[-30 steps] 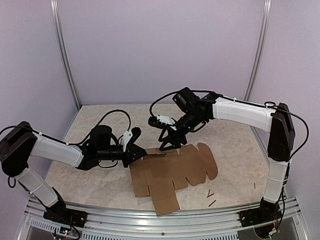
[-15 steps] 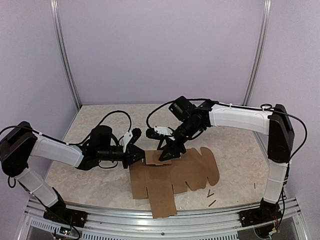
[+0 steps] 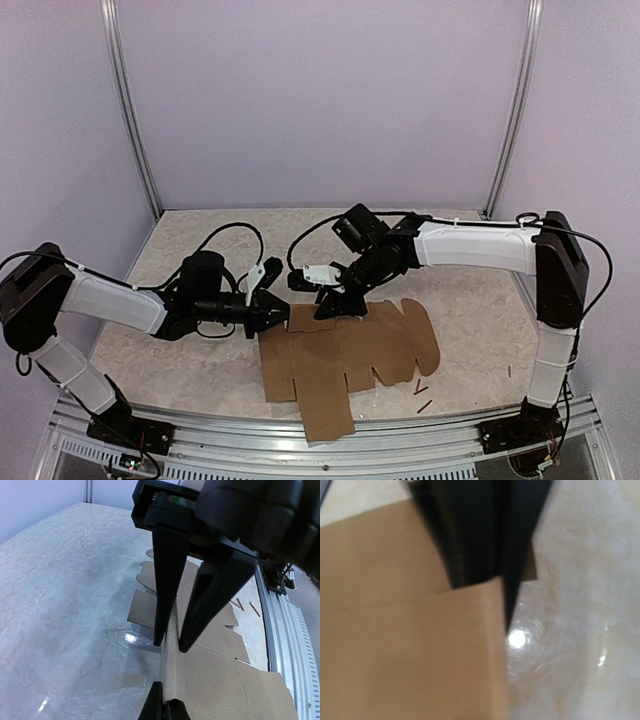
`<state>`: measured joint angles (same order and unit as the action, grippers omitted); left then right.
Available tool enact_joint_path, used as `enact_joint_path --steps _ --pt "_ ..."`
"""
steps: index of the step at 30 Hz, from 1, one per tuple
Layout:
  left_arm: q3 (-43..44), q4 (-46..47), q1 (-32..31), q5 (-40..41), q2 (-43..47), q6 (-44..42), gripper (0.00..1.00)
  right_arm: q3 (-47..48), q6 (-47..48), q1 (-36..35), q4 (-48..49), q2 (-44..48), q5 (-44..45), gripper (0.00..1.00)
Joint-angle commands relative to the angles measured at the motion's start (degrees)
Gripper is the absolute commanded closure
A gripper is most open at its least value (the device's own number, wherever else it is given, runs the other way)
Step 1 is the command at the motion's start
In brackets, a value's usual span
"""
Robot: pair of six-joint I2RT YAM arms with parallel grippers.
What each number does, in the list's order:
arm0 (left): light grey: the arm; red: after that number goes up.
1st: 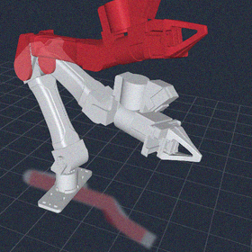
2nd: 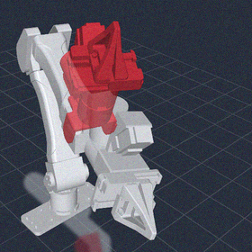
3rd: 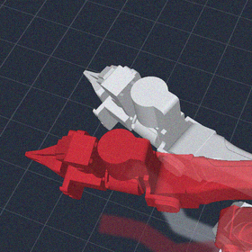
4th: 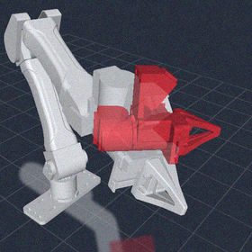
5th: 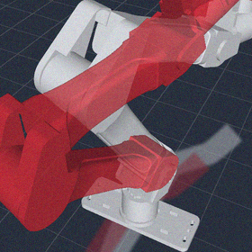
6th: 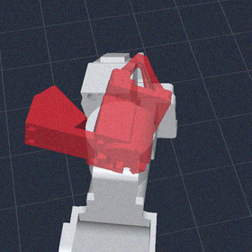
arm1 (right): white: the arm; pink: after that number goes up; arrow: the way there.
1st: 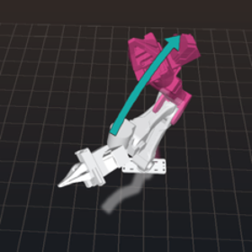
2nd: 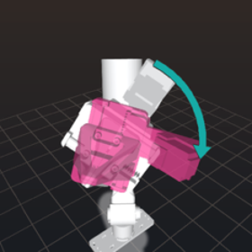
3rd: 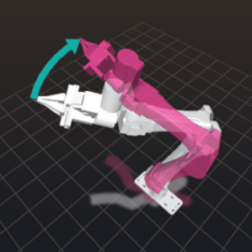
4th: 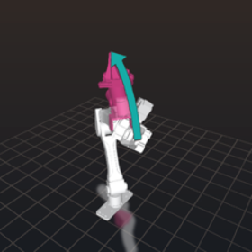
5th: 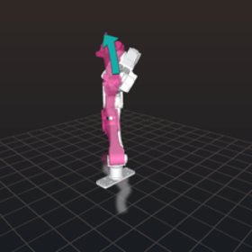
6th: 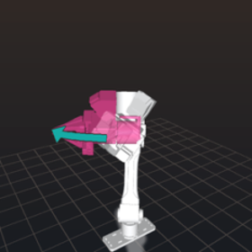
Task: Fold the paper box
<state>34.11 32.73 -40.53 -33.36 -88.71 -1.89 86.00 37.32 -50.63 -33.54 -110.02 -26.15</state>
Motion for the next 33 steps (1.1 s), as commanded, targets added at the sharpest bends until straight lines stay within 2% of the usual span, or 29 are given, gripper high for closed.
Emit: enact_joint_path --steps 1,3,7,14,18,23,27,33 --pt "0.04 2.68 0.1 -0.88 1.84 0.48 0.93 -1.1 0.21 -0.51 0.1 0.48 2.34 0.91" --pt "-0.63 2.44 0.26 0.91 2.61 0.85 0.81 -1.18 0.36 -0.51 0.12 0.34 2.7 0.95" --pt "-3.76 1.71 0.65 5.63 7.43 1.55 0.65 -1.43 0.39 -0.43 0.36 -0.14 3.82 0.98" --pt "-12.05 1.23 0.33 17.15 19.88 5.87 0.48 0.21 -0.72 0.4 -0.32 -1.33 4.57 0.99" --pt "-16.1 3.31 0.45 22.74 22.9 10.4 0.38 1.84 -2.51 2.2 -1.85 -2.05 1.27 1.0" --pt "-16.8 3.97 1.06 24.58 19.59 20.05 0.35 4.19 -6.95 4.43 -3.82 -2.83 -4.95 1.0" --pt "-16.58 6.06 1.4 18.6 14.57 24.6 0.35 5.45 -10.17 6.45 -4.34 -3.16 -9.22 1.0" --pt "-15.76 10.04 3.42 11.1 8.26 28.22 0.37 6.21 -10.33 7.52 -5.46 -3.58 -10.21 1.0"
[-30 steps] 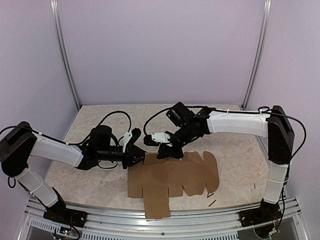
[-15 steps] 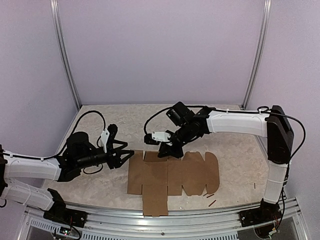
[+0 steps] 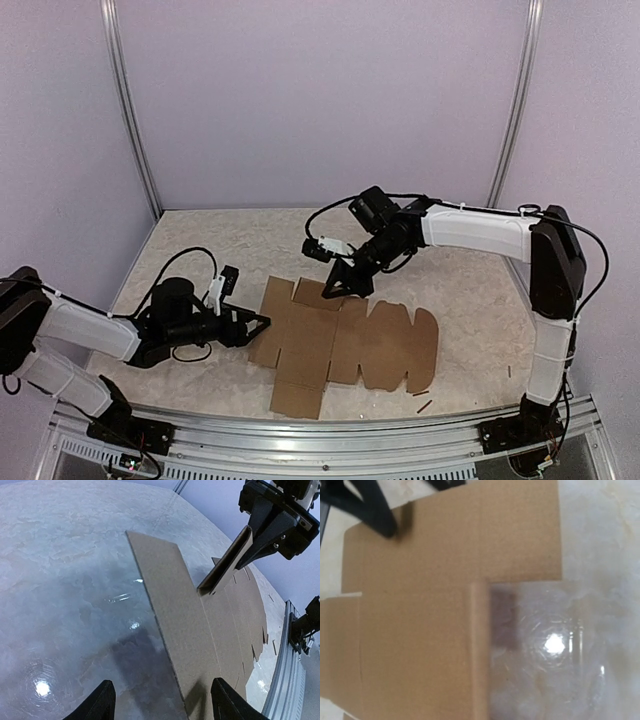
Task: Fold the paper box
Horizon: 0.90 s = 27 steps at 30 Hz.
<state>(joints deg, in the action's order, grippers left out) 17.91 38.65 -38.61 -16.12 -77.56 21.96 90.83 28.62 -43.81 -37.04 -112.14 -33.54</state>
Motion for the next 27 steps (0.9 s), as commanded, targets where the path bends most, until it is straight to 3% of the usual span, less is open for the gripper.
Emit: enact_joint_path --steps 1,3,9,12,21,25,27 --pt "0.85 4.41 1.86 -7.19 -3.72 4.56 0.39 1.37 -1.64 0.88 -1.97 -1.47 -2.92 1.0" --pt "1.59 5.74 2.48 -10.21 -5.64 4.49 0.46 1.37 -1.64 0.93 -1.95 -1.46 -3.18 1.0" --pt "3.95 10.81 3.27 -18.27 -11.63 4.04 0.83 3.71 -2.14 0.92 -1.81 -2.98 -3.55 0.93" --pt "4.67 12.73 3.37 -20.67 -13.73 4.48 0.92 5.92 -2.24 0.84 -2.57 -5.14 -4.0 0.88" --pt "4.57 13.99 3.39 -22.04 -14.31 3.9 1.0 8.61 -2.52 0.66 -1.97 -6.78 -3.64 0.8" --pt "4.94 13.83 3.41 -22.63 -14.46 3.71 1.0 9.04 -2.93 0.57 -1.5 -7.0 -3.65 0.95" --pt "5.23 13.62 3.38 -22.94 -14.63 3.63 1.0 9.47 -3.11 0.53 -1.53 -7.17 -3.88 0.97"
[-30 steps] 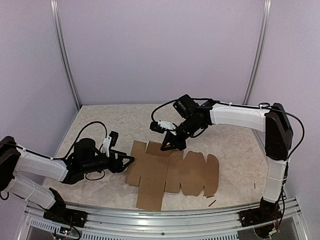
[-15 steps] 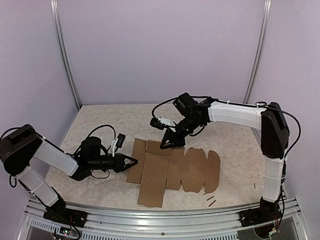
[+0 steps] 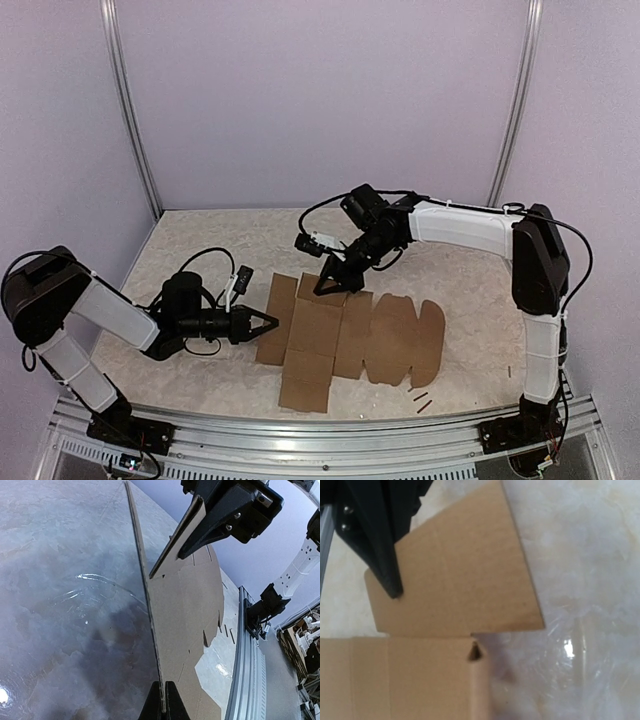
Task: Fold the paper box
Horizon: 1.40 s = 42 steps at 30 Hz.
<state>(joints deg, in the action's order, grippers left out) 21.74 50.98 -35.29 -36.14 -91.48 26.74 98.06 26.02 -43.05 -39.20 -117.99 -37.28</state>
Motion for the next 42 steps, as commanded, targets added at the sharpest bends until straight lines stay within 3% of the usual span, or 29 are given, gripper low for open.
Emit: enact_joint_path --steps 1,2,4,9,16,19,21,27,32,38,42 --pt "1.52 1.17 0.09 -3.09 -0.79 -1.17 1.0 2.49 -0.65 -0.26 0.49 -1.35 -0.16 0.95" --pt "1.66 1.08 0.07 -3.26 -0.87 -1.17 1.0 2.71 -0.85 -0.35 0.52 -1.43 0.02 0.88" --pt "1.86 0.96 0.05 -3.58 -1.18 -1.17 1.0 3.34 -1.26 -0.59 0.55 -1.57 0.18 0.84" --pt "2.15 0.79 0.04 -3.83 -1.65 -1.06 1.0 5.38 -1.84 -0.72 -0.26 -2.44 -1.17 1.0" --pt "2.38 -0.49 0.04 -3.67 -1.59 -1.59 1.0 5.31 -2.19 -0.72 -0.62 -2.26 -1.14 1.0" --pt "2.85 -1.64 0.13 -3.48 -1.51 -2.1 1.0 5.5 -2.31 -0.69 -1.1 -1.79 -0.17 0.72" --pt "3.42 -2.6 0.47 -3.05 -1.59 -2.13 1.0 6.04 -1.72 -0.57 -1.85 -0.98 0.7 0.62" --pt "7.81 -11.63 2.25 -2.32 -3.99 -1.89 1.0 6.58 -0.16 1.84 -0.85 5.3 8.96 0.49" --pt "11.42 -14.95 4.11 -5.72 -7.33 0.83 1.0 -2.07 5.48 1.83 4.03 13.2 18.34 0.38" --pt "14.96 -14.83 5.21 -11.63 -13.18 5.31 1.0 -14.32 4.41 1.8 10.28 15.13 27.77 0.4" --pt "14.24 -10.86 5.08 -13.8 -14.8 6.48 1.0 -14.65 1.33 1.9 10.27 12.44 23.67 0.4"
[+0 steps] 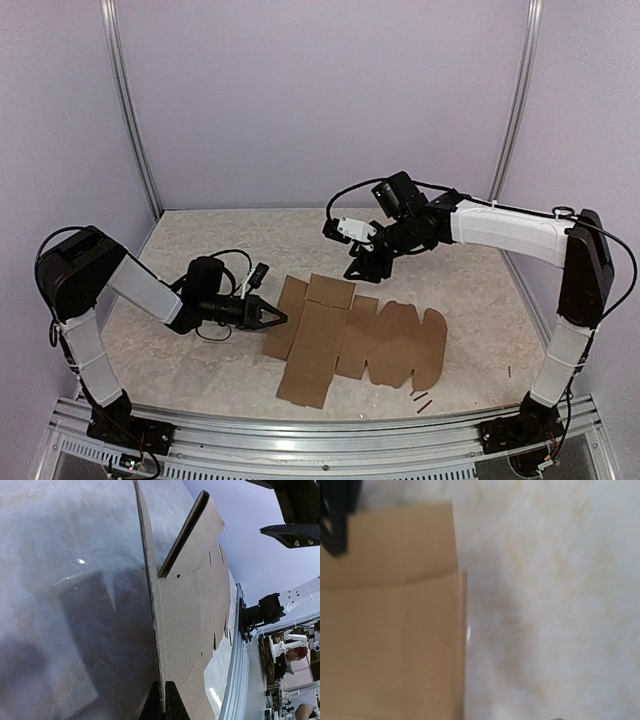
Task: Fold the paper box
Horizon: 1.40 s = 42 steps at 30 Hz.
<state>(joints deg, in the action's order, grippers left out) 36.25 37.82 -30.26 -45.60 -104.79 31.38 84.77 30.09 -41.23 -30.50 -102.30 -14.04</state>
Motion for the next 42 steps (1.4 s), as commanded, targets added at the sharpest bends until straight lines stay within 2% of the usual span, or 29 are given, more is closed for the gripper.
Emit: enact_joint_path --steps 1,5,8,14,19,21,23,26,28,31,37,42 --pt "-0.63 3.12 0.03 -4.51 -1.4 1.69 1.0 -0.72 -3.26 0.14 1.28 -4.13 -0.81 0.4" --pt "-2.42 6.89 -0.21 -6.04 -0.41 0.79 1.0 4.37 -4.7 0.7 -1.97 -8.11 -6.24 0.4" --pt "-3.4 7.93 -0.45 -6.28 0.92 -0.41 1.0 7.79 -6.38 1.95 -4.42 -10.86 -10.61 0.46" --pt "-4.93 8.43 -1.15 -4.88 3.28 -4.11 0.98 12.83 -9.83 6.59 -9.75 -14.6 -22.99 0.78" --pt "-6.39 9.5 -1.91 -4.18 5.88 -7.61 0.97 15.52 -10.31 9.47 -15.64 -18.23 -32.18 0.86" --pt "-6.18 8.63 -2.08 -3.85 6.49 -8.11 0.97 15.85 -10.22 10.04 -16.95 -18.88 -33.84 0.84" --pt "-5.22 6.16 -2.04 -3.62 6.25 -8.6 0.97 15.28 -9.92 10.38 -16.36 -17.95 -34.93 0.74" --pt "-4.59 3.81 -2.17 -2.48 5.92 -9.24 0.97 12.59 -8.79 10.47 -13.79 -12.91 -36.37 0.54" --pt "-4.06 2.7 -2.25 -1.95 6.0 -9.71 0.97 10.08 -8.44 10.03 -12.19 -9.62 -35.97 0.47" --pt "-3.67 2.26 -2.34 -1.93 6.43 -9.88 0.97 8.27 -7.47 8.75 -12.16 -7.64 -33.21 0.44" --pt "-3.7 2.34 -2.35 -1.95 6.85 -10.08 0.97 6.42 -5.05 5.55 -13.82 -9.52 -28.89 0.4" --pt "-4.44 3.6 -2.35 -2.75 7.56 -10.28 0.97 8.99 -6.1 4.32 -14.85 -12.26 -26.43 0.45"
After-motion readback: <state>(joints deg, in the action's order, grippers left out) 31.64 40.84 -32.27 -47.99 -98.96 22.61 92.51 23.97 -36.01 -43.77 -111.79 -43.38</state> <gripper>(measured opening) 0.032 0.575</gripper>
